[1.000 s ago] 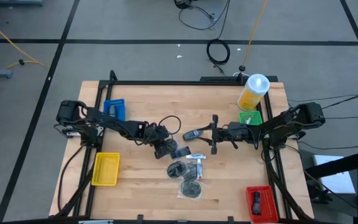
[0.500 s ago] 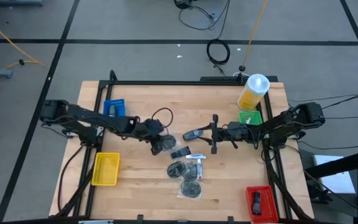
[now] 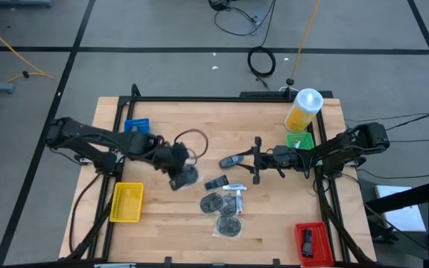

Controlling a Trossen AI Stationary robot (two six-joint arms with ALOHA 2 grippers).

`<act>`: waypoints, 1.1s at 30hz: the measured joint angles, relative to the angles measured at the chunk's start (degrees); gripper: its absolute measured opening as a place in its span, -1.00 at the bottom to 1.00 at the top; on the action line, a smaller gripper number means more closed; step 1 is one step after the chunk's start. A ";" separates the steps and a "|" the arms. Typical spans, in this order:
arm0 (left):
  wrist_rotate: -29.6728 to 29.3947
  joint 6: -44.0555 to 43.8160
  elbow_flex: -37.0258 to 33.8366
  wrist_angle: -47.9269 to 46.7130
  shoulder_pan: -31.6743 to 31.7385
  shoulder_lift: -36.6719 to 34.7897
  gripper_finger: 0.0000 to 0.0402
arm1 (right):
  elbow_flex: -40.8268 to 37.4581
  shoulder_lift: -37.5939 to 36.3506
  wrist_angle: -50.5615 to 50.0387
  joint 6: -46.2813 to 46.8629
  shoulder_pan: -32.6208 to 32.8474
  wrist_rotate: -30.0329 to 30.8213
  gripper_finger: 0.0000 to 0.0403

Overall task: Pick & Place Travel size toiletries
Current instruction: Put the black hairbrush into the yellow bin

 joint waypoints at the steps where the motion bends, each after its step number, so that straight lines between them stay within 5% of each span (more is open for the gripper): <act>1: 0.23 -2.97 0.43 -0.91 -1.72 0.00 -1.00 | 0.00 0.00 0.01 -0.01 0.00 -0.02 -0.23; 22: 4.72 -74.61 0.49 -32.44 -37.83 0.09 -1.00 | 0.00 -0.02 5.50 -0.42 0.00 -0.11 -0.23; 33: 0.67 -97.69 -8.89 -29.10 -47.23 0.12 -1.00 | 0.00 -0.02 5.63 -0.15 0.00 -0.11 -0.23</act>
